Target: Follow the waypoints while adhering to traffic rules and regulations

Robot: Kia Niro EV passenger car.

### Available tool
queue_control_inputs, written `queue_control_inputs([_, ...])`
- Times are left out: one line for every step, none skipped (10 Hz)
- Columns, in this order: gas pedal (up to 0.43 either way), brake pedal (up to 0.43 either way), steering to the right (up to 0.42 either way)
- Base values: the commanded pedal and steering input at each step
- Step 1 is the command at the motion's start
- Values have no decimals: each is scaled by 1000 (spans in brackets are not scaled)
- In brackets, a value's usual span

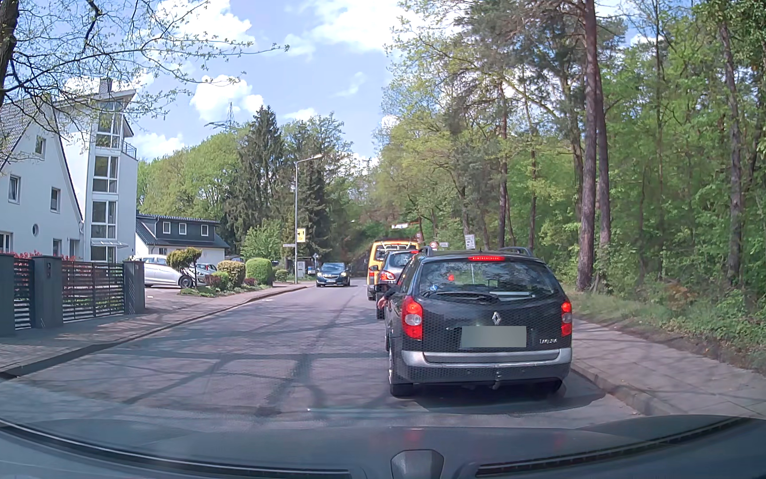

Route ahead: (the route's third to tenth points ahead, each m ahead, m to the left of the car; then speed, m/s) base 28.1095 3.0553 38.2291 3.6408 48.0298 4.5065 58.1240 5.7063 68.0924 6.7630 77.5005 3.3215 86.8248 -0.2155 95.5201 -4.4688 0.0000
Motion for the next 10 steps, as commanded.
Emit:
queue_control_inputs([0, 159, 2])
queue_control_inputs([0, 159, 1])
queue_control_inputs([0, 159, 1])
queue_control_inputs([0, 165, 1])
queue_control_inputs([0, 159, 1])
queue_control_inputs([0, 165, 1])
queue_control_inputs([0, 159, 1])
queue_control_inputs([0, 159, 1])
queue_control_inputs([0, 159, 1])
queue_control_inputs([0, 165, 2])
